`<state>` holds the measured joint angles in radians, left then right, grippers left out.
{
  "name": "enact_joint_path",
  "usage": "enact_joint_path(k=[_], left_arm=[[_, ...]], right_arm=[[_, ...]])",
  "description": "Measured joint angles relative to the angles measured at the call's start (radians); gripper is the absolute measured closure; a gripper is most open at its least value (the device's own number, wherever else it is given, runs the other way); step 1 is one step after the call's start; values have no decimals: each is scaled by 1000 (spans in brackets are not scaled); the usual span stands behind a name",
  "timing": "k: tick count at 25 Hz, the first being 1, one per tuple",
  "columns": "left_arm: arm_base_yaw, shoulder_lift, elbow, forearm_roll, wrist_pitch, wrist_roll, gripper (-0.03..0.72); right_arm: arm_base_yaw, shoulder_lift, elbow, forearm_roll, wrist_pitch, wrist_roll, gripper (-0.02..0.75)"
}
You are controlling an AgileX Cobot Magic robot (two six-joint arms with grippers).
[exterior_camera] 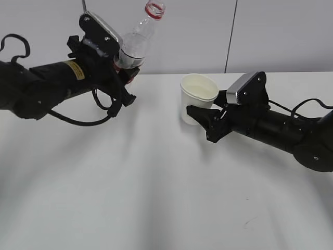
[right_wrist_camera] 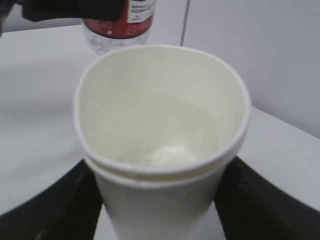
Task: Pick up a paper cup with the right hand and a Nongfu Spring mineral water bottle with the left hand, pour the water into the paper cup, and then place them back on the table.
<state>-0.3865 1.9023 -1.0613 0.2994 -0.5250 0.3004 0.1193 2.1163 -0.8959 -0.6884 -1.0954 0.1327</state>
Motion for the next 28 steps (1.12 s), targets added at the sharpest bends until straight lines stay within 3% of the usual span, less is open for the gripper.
enact_joint_path(k=[7, 14, 19, 28], left_arm=[[0, 0, 172, -2, -249, -141, 323], [0, 27, 217, 5, -294, -300, 324], [0, 90, 217, 110, -367, -439, 324], [0, 186, 217, 277, -508, -535, 324]], right_arm=[[0, 0, 0, 125, -2, -40, 253], [0, 0, 0, 189, 11, -60, 253], [0, 0, 0, 205, 38, -62, 253], [0, 69, 0, 251, 39, -62, 253]])
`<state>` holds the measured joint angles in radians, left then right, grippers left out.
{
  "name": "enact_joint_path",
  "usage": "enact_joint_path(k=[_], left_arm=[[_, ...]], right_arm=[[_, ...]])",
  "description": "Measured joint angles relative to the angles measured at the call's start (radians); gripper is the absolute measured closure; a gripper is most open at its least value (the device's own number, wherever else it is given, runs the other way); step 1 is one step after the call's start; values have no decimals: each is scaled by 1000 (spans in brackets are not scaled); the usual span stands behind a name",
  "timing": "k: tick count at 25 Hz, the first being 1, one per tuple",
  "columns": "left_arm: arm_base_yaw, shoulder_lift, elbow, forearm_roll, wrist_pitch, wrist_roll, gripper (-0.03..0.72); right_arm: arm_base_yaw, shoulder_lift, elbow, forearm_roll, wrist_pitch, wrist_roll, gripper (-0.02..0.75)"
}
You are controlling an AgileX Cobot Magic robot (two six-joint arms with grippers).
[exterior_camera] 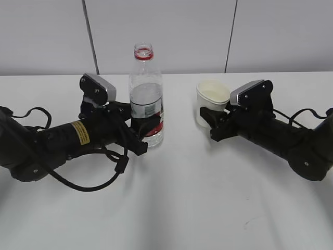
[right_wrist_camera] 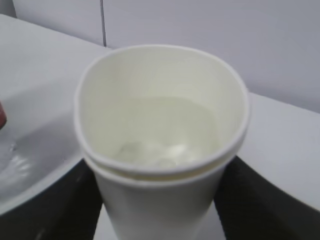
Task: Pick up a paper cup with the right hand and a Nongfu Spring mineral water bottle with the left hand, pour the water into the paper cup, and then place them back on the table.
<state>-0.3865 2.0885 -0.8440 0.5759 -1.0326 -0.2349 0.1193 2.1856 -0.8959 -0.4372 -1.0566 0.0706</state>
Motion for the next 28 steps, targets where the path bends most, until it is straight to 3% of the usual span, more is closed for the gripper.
enact_joint_path(k=[5, 14, 17, 22, 28], left_arm=[[0, 29, 0, 58, -16, -3, 324], [0, 45, 0, 64, -23, -3, 324], [0, 45, 0, 64, -23, -3, 320], [0, 45, 0, 81, -20, -3, 205], [7, 44, 16, 83, -8, -3, 161]], right_arm=[[0, 38, 0, 4, -7, -21, 253], [0, 93, -21, 9, -54, -51, 254], [0, 93, -21, 9, -57, -60, 219], [0, 93, -21, 9, -76, -62, 113], [0, 93, 4, 12, -82, -62, 101]])
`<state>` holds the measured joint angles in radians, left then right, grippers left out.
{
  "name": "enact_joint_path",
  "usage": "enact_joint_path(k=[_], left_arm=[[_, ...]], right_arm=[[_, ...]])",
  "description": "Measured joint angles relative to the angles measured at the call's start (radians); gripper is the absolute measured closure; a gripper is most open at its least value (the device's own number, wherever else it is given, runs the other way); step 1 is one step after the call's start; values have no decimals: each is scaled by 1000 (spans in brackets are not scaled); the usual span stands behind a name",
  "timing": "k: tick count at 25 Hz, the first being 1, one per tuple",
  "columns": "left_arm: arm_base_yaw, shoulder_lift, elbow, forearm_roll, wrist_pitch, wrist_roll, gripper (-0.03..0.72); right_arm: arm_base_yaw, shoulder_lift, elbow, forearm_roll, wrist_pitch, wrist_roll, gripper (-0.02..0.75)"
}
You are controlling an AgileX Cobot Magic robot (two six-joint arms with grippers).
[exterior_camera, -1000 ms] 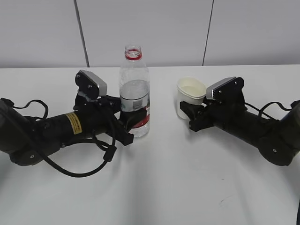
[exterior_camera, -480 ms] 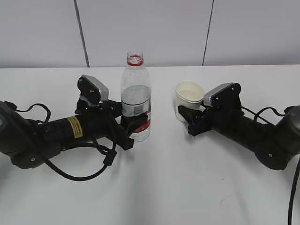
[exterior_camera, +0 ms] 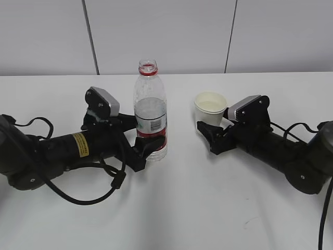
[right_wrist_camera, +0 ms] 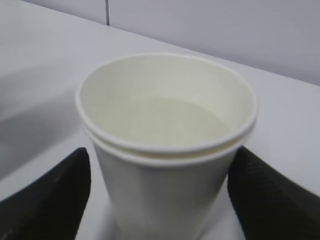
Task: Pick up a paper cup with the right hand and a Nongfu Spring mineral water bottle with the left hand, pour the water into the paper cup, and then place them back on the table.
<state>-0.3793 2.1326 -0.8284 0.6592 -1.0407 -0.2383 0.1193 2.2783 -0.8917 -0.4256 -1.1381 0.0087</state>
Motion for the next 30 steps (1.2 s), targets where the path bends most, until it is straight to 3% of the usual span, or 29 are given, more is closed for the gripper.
enact_joint_path(k=[10, 18, 24, 30], left_arm=[[110, -73, 141, 0, 0, 0, 160], [234, -110, 179, -21, 0, 16, 160], [310, -111, 180, -153, 1, 119, 160], [346, -111, 180, -380, 20, 268, 160]], right_arm=[[0, -32, 152, 78, -2, 0, 113], [0, -71, 194, 293, -4, -54, 136], [-3, -75, 194, 471, -4, -122, 142], [-57, -84, 183, 496, -4, -135, 144]])
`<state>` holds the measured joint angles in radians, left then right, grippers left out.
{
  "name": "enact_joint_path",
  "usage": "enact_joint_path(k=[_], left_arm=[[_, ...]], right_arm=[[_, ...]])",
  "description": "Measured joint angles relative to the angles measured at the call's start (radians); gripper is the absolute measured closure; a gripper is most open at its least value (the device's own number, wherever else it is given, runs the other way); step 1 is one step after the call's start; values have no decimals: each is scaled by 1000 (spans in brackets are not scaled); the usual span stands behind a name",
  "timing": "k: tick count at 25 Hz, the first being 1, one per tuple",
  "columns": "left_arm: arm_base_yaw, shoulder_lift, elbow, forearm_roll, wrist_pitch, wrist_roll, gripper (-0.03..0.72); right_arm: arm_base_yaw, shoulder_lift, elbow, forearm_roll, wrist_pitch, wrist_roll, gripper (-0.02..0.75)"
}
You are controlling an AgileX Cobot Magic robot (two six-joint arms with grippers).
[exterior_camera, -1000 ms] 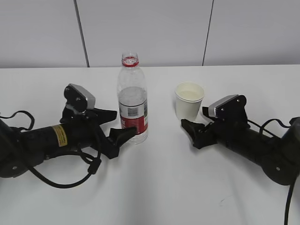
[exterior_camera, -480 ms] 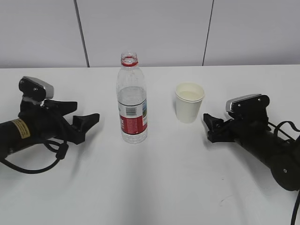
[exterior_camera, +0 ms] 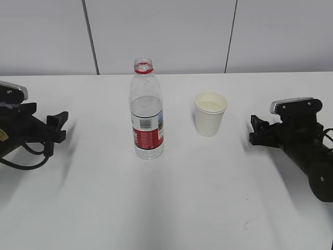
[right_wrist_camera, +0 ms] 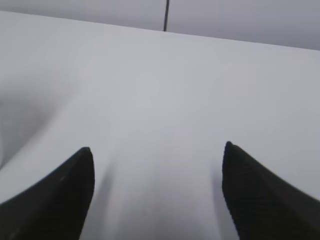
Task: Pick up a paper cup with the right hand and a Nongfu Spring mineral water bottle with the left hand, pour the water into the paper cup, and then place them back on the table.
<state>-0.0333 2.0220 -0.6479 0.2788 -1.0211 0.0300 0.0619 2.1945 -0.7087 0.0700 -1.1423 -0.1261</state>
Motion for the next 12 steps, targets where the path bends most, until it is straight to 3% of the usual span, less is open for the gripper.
enact_joint_path(k=[5, 12], left_arm=[[0, -3, 0, -133, 39, 40, 160], [1, -96, -88, -248, 410, 80, 160]], right_arm=[[-42, -30, -20, 6, 9, -1, 145], [-55, -115, -64, 10, 212, -4, 145]])
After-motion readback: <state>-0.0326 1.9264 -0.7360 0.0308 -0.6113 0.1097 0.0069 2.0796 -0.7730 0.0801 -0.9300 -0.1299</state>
